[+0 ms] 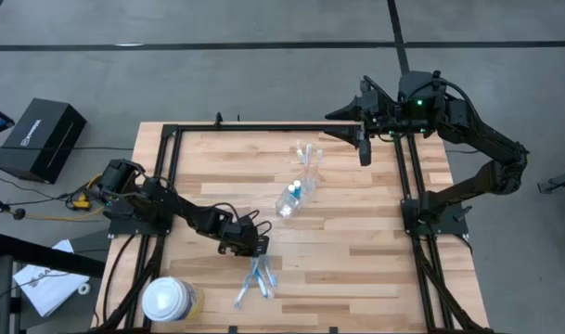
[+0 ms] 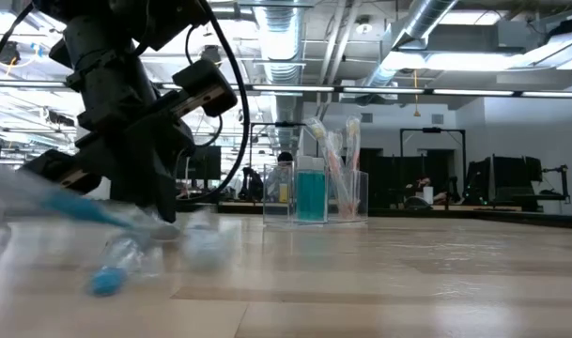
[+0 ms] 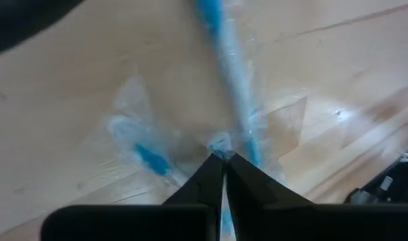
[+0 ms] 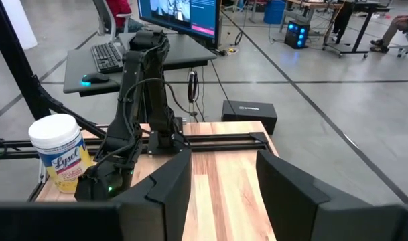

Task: Pick & Place toothbrushing station
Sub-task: Put the left blue toothbrush into the left section of the transparent organizer

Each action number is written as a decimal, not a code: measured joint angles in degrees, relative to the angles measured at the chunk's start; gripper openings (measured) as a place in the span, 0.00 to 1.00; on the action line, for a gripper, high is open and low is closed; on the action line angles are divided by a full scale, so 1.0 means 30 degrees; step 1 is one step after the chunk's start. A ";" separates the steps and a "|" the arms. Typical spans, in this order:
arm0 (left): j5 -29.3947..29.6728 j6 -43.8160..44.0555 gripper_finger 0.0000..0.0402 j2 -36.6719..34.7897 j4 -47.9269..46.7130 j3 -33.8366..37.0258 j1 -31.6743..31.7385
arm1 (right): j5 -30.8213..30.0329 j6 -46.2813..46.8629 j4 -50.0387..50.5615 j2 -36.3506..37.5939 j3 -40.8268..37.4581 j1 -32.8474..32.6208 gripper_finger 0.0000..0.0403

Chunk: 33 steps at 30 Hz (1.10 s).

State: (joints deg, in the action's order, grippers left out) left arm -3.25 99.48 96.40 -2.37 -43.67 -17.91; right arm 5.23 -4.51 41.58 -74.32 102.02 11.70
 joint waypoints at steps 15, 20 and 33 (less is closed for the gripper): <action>0.2933 0.0037 0.00 -0.2490 0.1263 0.0040 0.0000 | 0.0286 -0.0022 -0.0172 0.0044 0.0000 0.0000 0.39; 0.8193 -0.1499 0.00 -0.5118 0.1183 0.0047 -0.0007 | 0.0306 -0.0100 -0.0583 0.0044 0.0000 0.0000 0.39; 1.7516 -1.8634 0.00 -0.9961 0.4827 0.0026 0.2767 | 0.0321 0.0912 -0.1636 0.0041 0.0000 0.0020 0.39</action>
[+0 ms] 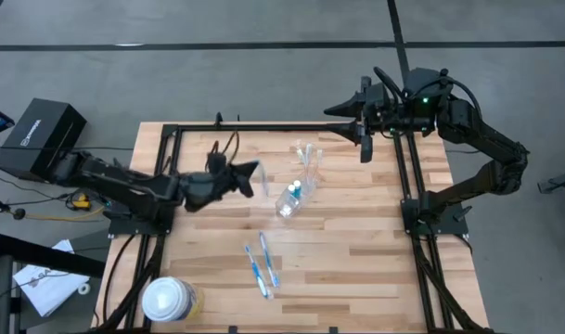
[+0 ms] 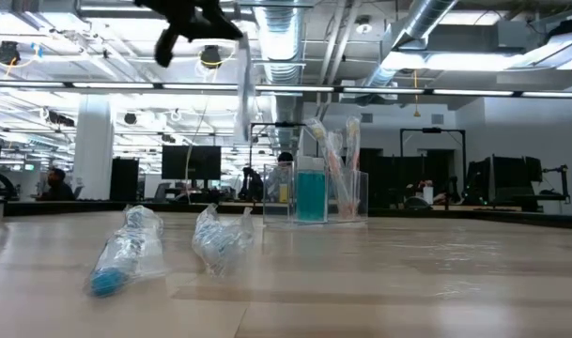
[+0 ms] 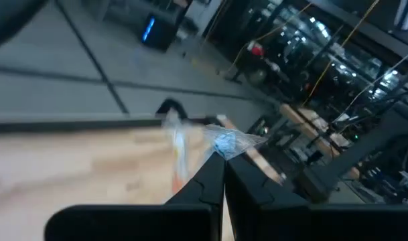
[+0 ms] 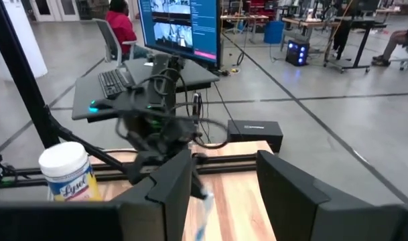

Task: Pick & Place toothbrushing station
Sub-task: Put the left blue toothbrush into the left section of the transparent organizer

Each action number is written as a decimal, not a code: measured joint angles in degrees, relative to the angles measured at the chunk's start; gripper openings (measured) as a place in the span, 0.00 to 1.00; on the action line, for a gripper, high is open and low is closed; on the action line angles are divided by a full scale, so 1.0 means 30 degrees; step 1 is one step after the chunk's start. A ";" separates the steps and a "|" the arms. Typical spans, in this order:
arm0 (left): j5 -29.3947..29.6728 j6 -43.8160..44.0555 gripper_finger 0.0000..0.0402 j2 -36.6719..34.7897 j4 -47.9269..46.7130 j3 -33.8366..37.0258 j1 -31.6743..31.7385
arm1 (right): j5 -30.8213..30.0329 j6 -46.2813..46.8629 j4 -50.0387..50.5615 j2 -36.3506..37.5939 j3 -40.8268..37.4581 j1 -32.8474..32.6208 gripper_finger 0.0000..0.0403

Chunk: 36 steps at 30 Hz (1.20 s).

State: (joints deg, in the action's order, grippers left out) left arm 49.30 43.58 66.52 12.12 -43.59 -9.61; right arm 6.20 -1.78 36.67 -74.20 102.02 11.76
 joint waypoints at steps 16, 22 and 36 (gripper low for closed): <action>-0.5788 -0.3958 0.00 0.1997 0.5311 -0.0022 0.2457 | -0.0051 0.0662 -0.1169 -0.0012 0.0000 0.0155 0.39; -0.6418 -0.3771 0.00 0.4106 0.6374 -0.0015 0.2170 | -0.0058 0.0892 -0.1183 -0.0012 0.0000 0.0148 0.39; -0.6455 -0.3737 0.00 0.7074 0.7745 -0.0015 0.2049 | -0.0048 0.1099 -0.0743 -0.0012 0.0000 0.0148 0.39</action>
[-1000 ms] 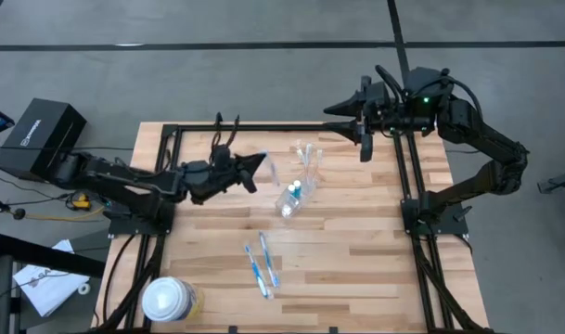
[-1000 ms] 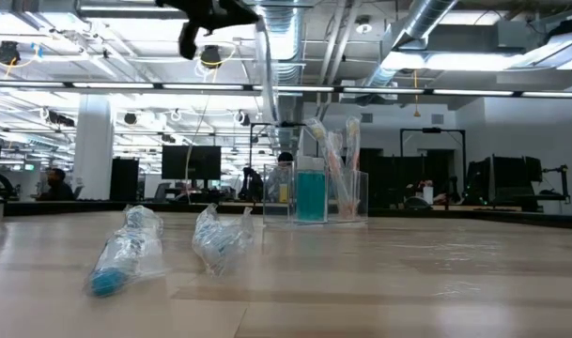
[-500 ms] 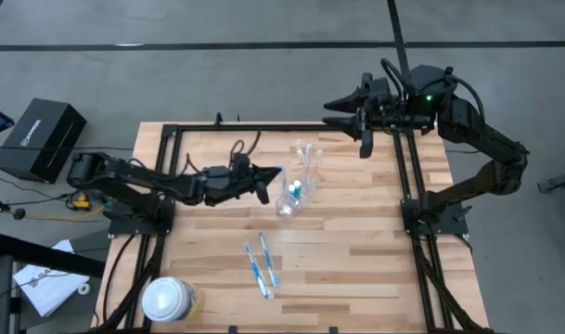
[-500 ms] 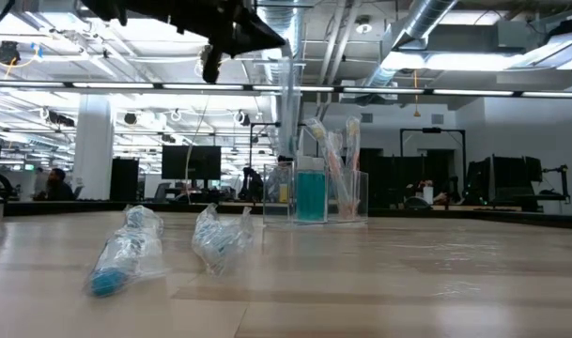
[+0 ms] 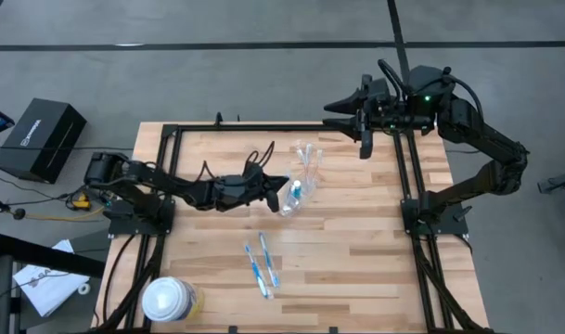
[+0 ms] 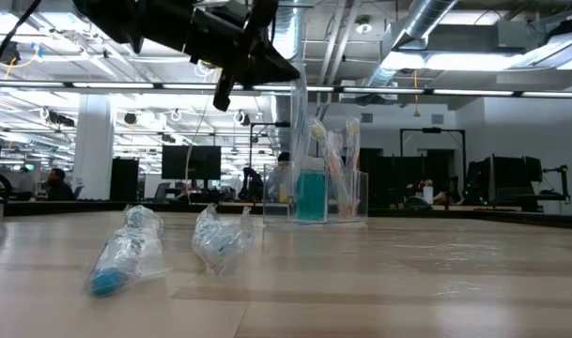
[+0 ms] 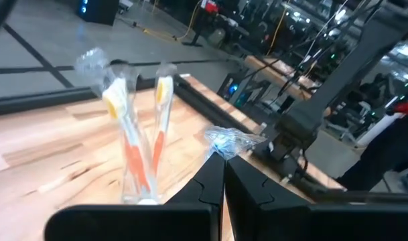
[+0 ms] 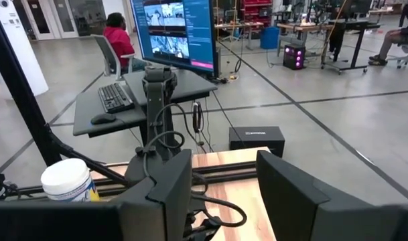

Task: Pick & Place toothbrushing station
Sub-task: Put the left blue toothbrush into the left section of the transparent organizer

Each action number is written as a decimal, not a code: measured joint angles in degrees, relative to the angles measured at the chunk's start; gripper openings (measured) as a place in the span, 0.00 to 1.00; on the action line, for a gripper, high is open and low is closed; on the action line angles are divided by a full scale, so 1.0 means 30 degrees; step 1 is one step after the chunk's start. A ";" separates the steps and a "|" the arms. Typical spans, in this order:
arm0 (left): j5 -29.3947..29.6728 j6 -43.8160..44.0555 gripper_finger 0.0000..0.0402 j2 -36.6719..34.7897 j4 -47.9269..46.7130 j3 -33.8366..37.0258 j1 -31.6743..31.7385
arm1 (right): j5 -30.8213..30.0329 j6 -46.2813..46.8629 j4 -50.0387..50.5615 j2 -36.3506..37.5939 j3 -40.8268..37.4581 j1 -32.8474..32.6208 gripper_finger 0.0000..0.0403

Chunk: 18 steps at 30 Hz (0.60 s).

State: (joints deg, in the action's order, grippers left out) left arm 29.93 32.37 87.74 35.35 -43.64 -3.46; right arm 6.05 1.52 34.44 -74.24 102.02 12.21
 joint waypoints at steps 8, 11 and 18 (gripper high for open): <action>-0.0916 0.0428 0.00 0.1078 0.0086 0.0000 -0.0014 | 0.0026 0.0000 0.0627 0.0000 0.0000 -0.0007 0.39; -0.1116 0.0877 0.00 0.1481 0.0122 0.0000 -0.0125 | 0.0033 -0.0004 0.0697 0.0000 0.0000 -0.0058 0.39; -0.1093 0.1030 0.02 0.1641 0.0147 0.0000 -0.0466 | 0.0040 -0.0156 0.1084 0.0000 0.0000 -0.0058 0.39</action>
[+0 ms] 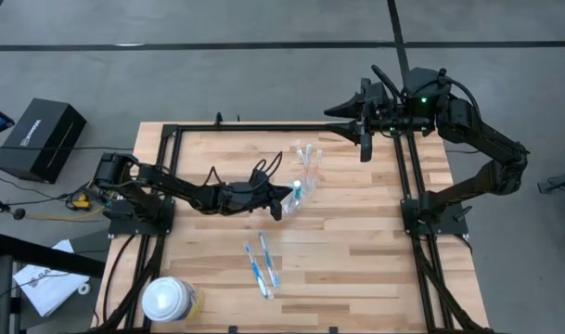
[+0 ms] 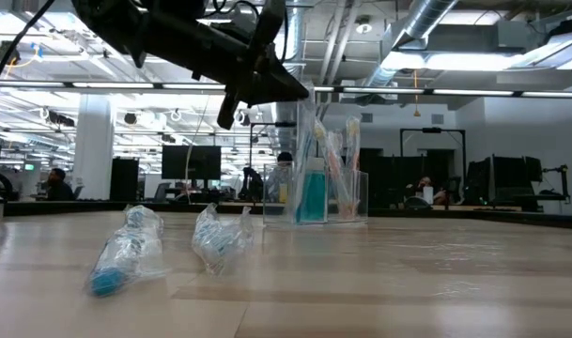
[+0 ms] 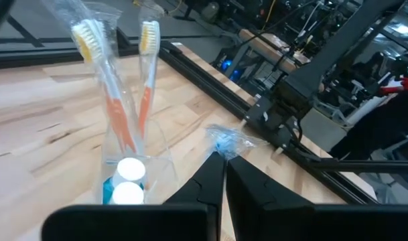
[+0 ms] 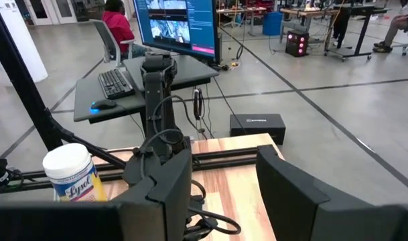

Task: Pick & Place toothbrushing station
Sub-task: Put the left blue toothbrush into the left section of the transparent organizer

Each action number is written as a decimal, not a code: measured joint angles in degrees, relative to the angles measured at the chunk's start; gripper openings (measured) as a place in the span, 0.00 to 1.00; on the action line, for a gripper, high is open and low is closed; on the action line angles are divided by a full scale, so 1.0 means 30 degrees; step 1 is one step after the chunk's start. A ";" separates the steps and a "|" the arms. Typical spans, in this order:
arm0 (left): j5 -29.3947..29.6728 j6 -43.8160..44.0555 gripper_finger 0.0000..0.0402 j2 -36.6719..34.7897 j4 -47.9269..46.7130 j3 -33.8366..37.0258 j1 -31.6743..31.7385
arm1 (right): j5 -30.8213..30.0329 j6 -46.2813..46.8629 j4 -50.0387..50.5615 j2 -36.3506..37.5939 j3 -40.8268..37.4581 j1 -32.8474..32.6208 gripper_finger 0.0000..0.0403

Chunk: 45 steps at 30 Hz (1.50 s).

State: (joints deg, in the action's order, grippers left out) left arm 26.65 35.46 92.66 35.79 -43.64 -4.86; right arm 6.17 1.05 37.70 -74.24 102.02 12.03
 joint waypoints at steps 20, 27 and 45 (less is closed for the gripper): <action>-0.0627 0.0474 0.44 -0.1414 -0.0964 -0.0015 0.0255 | 0.0036 -0.0509 0.0019 0.0000 0.0000 0.0000 0.39; -0.1052 0.0841 0.49 -0.3639 -0.3121 0.0012 0.0024 | 0.0609 -0.0714 0.0035 -0.0007 0.0000 0.0000 0.39; -0.5205 2.0734 0.48 -0.6933 -1.9645 0.0015 -0.3755 | 0.0641 -0.2174 0.0700 -0.0007 0.0000 0.0047 0.39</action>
State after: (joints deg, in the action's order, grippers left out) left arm 11.04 97.67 71.86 -23.14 -43.59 -16.13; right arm 8.10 -5.47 39.80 -74.26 102.02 12.17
